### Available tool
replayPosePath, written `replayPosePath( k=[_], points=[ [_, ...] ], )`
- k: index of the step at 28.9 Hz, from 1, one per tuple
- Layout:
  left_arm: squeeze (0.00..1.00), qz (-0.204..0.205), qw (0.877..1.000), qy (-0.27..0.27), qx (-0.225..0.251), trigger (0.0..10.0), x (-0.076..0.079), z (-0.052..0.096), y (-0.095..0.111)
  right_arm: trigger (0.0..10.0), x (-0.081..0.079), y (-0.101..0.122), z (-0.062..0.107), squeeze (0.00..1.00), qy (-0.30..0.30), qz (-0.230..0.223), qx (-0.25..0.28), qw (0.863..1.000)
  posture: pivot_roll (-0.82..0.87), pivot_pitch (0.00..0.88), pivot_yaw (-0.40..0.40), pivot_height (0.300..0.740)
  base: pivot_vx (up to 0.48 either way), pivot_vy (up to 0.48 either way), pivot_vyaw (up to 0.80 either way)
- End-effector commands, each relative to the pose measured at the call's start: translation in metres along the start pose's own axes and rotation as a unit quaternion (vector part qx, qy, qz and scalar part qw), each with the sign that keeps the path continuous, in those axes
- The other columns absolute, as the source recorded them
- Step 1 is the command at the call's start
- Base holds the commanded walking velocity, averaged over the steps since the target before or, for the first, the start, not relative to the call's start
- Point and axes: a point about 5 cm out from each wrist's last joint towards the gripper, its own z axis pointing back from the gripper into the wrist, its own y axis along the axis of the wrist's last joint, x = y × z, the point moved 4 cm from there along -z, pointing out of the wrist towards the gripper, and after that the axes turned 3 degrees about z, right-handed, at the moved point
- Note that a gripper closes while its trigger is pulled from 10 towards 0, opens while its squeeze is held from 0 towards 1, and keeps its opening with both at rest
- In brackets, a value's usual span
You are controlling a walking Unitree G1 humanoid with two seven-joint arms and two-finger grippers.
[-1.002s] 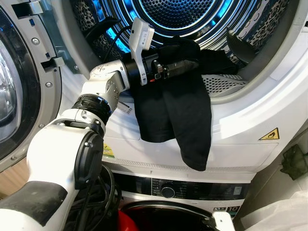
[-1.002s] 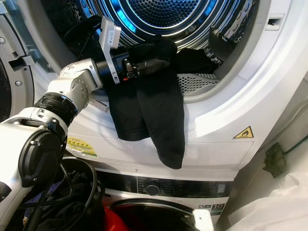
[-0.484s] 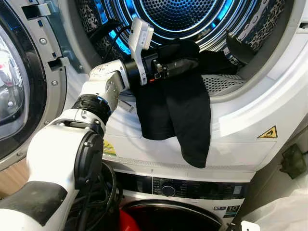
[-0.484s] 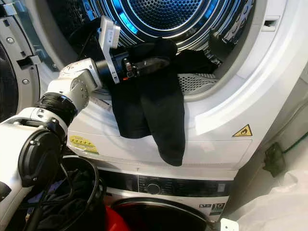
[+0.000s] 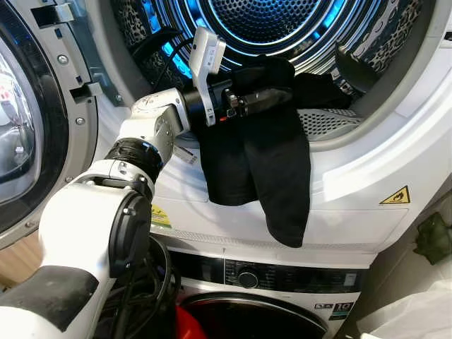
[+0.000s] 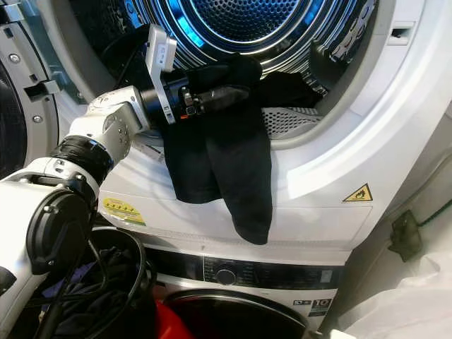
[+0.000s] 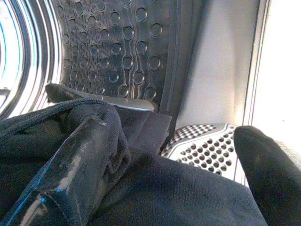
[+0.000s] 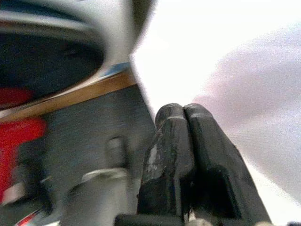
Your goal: Clothes washing
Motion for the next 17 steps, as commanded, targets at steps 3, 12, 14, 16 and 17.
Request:
replayPosePath(
  k=[3, 12, 14, 16, 17],
  points=[
    [1.0, -0.01, 1.0, -0.005, -0.005, 10.0, 0.0, 0.003, 0.003, 10.0, 0.025, -0.005, -0.001, 0.0, -0.077, -0.024, -0.011, 0.997, 0.01, 0.0, 0.077, 0.74, 0.0, 0.0, 0.0],
    [1.0, -0.006, 1.0, -0.009, -0.008, 10.0, 0.0, 0.004, 0.002, 10.0, 0.049, -0.006, 0.003, 0.0, -0.175, -0.022, -0.006, 0.984, 0.02, 0.0, 0.088, 0.74, 0.0, 0.0, 0.0],
    [1.0, -0.005, 1.0, -0.01, -0.009, 10.0, 0.0, 0.005, 0.002, 10.0, 0.049, -0.006, 0.003, 0.0, -0.18, -0.017, -0.005, 0.984, 0.02, 0.0, 0.091, 0.74, 0.0, 0.0, 0.0],
    [1.0, -0.004, 1.0, -0.011, -0.009, 10.0, 0.0, 0.005, 0.002, 10.0, 0.049, -0.007, 0.004, 0.0, -0.184, -0.018, -0.006, 0.983, 0.01, 0.0, 0.102, 0.74, 0.0, 0.0, 0.0],
    [1.0, -0.003, 1.0, -0.011, -0.009, 10.0, 0.0, 0.005, 0.002, 10.0, 0.049, -0.008, 0.004, 0.0, -0.186, -0.02, -0.007, 0.982, 0.01, 0.0, 0.104, 0.74, 0.0, 0.0, 0.0]
  ],
)
